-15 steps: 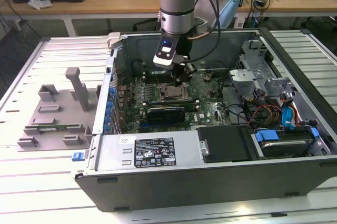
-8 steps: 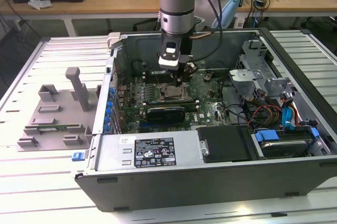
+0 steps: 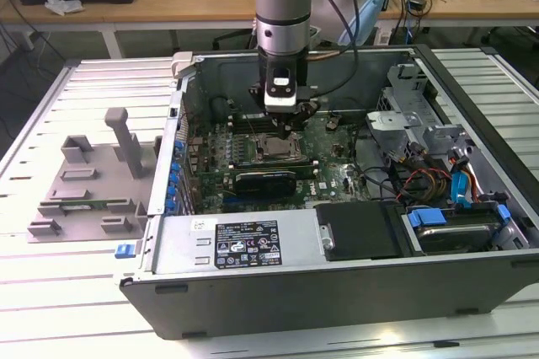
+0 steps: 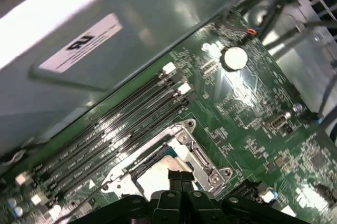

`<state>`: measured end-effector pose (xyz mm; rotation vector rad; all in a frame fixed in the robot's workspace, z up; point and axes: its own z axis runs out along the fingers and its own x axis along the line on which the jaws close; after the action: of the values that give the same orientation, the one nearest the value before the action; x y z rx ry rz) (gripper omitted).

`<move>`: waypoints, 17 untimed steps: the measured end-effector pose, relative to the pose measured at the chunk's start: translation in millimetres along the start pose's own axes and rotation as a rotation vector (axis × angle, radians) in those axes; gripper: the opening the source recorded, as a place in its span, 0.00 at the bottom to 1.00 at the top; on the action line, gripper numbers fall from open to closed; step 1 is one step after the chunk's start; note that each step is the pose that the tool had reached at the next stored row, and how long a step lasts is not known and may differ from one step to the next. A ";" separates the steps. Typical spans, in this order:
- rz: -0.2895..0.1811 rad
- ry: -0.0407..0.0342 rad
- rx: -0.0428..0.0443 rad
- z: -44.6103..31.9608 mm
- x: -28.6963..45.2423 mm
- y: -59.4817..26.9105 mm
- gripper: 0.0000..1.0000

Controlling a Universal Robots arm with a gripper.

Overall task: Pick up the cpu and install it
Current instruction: 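Close the cpu cover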

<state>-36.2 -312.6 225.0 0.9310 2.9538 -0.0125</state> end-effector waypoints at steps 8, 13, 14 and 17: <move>-0.212 -0.0032 -0.0032 0.6 0.0 0.0 0.11; -0.391 -0.0136 0.0153 1.6 0.1 0.0 0.11; -0.430 -0.0160 0.0205 1.8 0.1 0.0 0.11; -0.539 -0.0232 0.0368 2.4 0.1 0.0 0.11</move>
<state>-36.2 -312.6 222.6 0.1114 3.0864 -0.0945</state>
